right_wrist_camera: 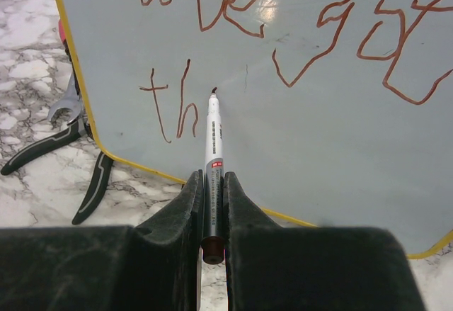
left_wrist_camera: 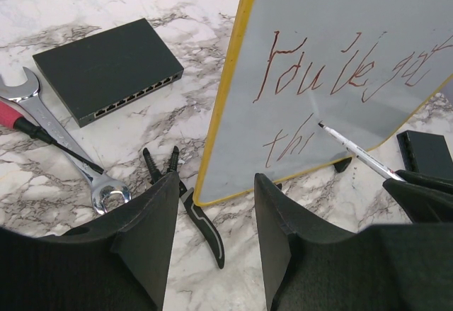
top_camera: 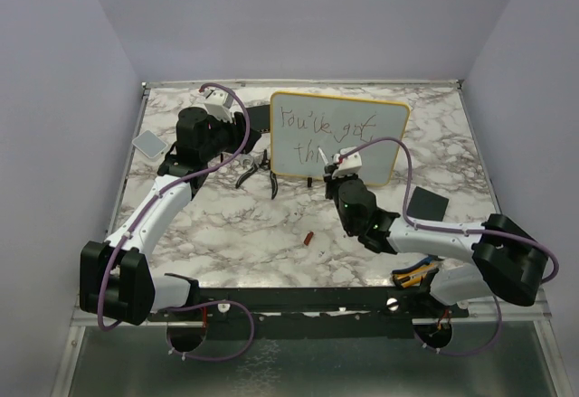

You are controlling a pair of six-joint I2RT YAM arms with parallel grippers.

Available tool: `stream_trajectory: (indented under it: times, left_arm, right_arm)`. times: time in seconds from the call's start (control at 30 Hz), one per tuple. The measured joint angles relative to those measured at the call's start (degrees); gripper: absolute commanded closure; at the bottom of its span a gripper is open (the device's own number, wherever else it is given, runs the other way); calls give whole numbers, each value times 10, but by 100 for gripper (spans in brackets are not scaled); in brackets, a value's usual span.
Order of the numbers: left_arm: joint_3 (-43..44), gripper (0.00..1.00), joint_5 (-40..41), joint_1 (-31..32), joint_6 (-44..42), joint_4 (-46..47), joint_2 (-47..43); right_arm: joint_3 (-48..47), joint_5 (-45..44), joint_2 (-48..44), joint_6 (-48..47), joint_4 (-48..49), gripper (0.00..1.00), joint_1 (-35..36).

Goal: Write a sentence on the whiteboard

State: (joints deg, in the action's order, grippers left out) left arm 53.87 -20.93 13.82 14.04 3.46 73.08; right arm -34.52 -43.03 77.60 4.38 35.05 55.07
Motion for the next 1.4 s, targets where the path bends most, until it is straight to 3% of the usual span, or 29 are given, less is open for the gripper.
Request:
stream_trajectory:
  times: [0.3,0.63,0.97,1.4]
  left_arm:
    - [0,52,0,0,0,0,0]
    - [0,52,0,0,0,0,0]
    - [0,52,0,0,0,0,0]
    - [0,52,0,0,0,0,0]
  right_arm:
    - [-1,-1,13,-10,6,99,1]
    - [10,18,-61,17,-17,99,1]
    - [40,3,-61,66,-65,99,1]
    - [42,-26,-59,50,-57,99,-5]
